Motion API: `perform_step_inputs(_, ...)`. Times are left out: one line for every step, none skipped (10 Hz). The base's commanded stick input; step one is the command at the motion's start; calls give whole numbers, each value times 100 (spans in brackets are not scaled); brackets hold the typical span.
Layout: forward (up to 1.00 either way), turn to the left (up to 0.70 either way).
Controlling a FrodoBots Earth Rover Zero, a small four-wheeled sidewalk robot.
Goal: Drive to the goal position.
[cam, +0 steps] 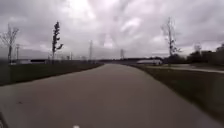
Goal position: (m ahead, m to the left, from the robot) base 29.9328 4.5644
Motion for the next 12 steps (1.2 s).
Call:
perform_step_inputs(70, 0)
perform_step_inputs(70, 0)
perform_step_inputs(70, 0)
perform_step_inputs(70, 0)
perform_step_inputs(70, 0)
perform_step_inputs(70, 0)
perform_step_inputs(70, 0)
perform_step_inputs(70, 0)
perform_step_inputs(70, 0)
perform_step_inputs(70, 0)
perform_step_inputs(41, 0)
perform_step_inputs(41, 0)
